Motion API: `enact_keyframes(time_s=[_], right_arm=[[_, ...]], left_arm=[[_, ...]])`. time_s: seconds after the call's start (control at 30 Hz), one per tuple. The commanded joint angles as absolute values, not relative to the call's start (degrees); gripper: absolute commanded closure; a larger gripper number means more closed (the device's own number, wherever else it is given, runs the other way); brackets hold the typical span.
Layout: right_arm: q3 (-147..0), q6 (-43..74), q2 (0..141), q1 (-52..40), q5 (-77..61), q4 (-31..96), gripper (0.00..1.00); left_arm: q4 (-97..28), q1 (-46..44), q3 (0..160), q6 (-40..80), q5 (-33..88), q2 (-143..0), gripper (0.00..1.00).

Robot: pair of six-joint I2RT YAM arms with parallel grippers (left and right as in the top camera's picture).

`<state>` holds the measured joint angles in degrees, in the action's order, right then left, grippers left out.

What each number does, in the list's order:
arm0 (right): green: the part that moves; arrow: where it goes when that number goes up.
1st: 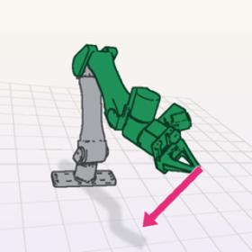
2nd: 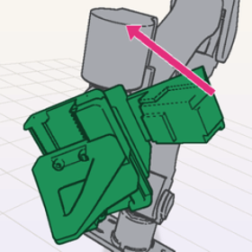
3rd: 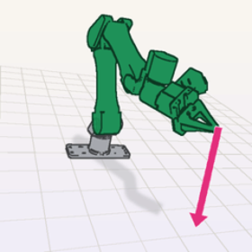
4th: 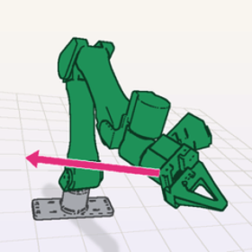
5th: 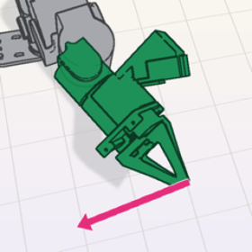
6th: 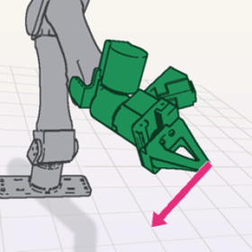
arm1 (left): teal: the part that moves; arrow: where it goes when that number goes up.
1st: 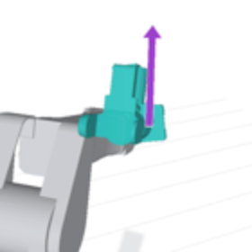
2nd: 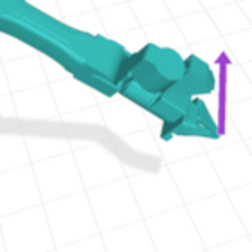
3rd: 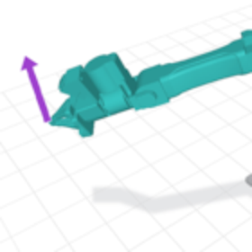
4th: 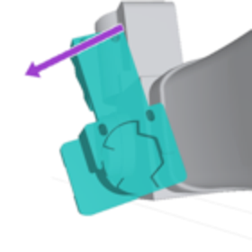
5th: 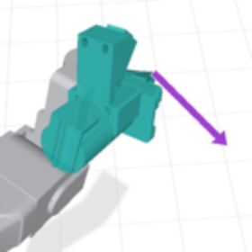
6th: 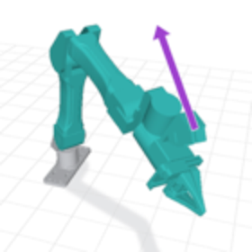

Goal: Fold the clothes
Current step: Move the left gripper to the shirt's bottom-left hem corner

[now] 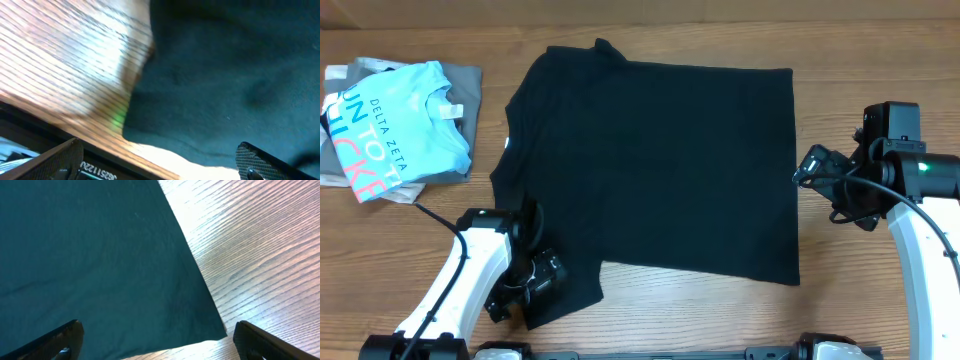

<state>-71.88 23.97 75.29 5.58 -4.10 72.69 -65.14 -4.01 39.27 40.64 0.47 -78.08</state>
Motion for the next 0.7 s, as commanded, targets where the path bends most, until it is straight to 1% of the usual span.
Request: enact_keyframes(time_s=[0.0,0.23,0.33,0.47,0.67], right_arm=[[-71.6,23.8,74.9,5.6,-4.1,72.4,0.00],[-71.6,24.4,75.2,5.6,-4.2,72.5,0.00],[-71.3,26.5,76.0,5.6,-4.2,73.1,0.00],[-68.6,27.3,76.6,5.6,-4.2,72.2,0.00],[-64.3,30.1,76.6,5.6,-4.2,69.7,0.00]], left_arm=[[-64.4,-3.7,38.0,42.9,-2.8,-78.5,0.00],[-63.9,-3.6,36.5,42.9,-2.8,-78.5,0.00],[-63.7,-3.6,36.4,43.3,-0.1,-78.5,0.00],[-63.6,-3.6,35.6,45.5,1.8,-78.5,0.00],[-62.6,-3.6,34.8,45.5,2.0,-78.5,0.00]])
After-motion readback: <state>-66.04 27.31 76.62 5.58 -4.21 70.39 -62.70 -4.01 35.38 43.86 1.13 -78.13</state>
